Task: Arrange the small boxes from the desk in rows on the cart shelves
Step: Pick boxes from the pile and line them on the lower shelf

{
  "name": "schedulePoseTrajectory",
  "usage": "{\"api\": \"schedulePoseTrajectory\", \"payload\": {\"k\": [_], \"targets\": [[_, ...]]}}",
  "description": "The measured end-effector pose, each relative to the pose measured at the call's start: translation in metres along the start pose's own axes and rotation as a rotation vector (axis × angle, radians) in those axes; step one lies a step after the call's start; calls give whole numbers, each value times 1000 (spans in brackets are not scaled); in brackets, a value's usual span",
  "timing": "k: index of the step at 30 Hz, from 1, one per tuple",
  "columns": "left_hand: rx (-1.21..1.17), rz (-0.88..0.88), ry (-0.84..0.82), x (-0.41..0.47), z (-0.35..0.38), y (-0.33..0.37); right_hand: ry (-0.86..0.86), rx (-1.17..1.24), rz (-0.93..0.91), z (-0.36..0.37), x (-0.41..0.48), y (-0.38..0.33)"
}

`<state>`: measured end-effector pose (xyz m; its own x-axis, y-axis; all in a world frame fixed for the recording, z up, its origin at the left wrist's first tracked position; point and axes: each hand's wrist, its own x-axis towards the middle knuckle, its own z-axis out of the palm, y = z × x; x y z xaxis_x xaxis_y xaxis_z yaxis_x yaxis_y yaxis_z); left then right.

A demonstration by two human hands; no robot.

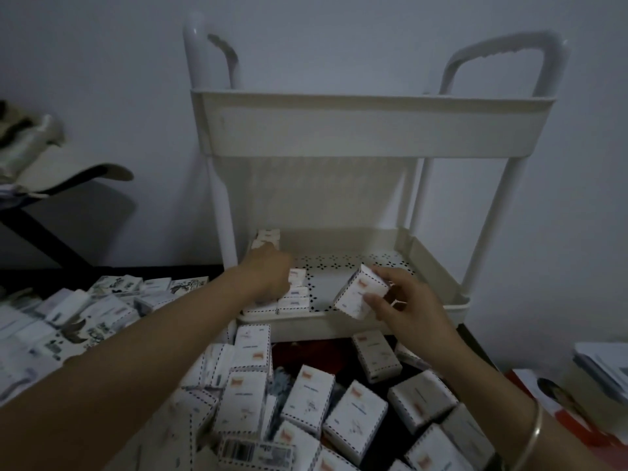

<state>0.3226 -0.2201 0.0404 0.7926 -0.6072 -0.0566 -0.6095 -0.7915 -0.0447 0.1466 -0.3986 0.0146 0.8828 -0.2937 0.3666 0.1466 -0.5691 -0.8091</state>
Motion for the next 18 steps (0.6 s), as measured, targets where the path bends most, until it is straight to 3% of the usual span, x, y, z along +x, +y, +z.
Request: {"api": "schedulePoseTrajectory", "payload": {"k": [4, 8, 12, 15, 18], "targets": [[108, 34, -70, -2, 0, -3, 10, 116, 44, 9, 16, -5], [262, 80, 45, -8, 1, -3, 54, 87, 85, 19, 40, -7], [293, 100, 130, -18, 5, 2, -27, 18, 178, 29, 73, -11], [258, 104, 167, -28, 4, 6, 7, -172, 42, 36, 95, -12], [297, 132, 120, -38, 4, 8, -110, -380, -125, 43, 115, -8]]}}
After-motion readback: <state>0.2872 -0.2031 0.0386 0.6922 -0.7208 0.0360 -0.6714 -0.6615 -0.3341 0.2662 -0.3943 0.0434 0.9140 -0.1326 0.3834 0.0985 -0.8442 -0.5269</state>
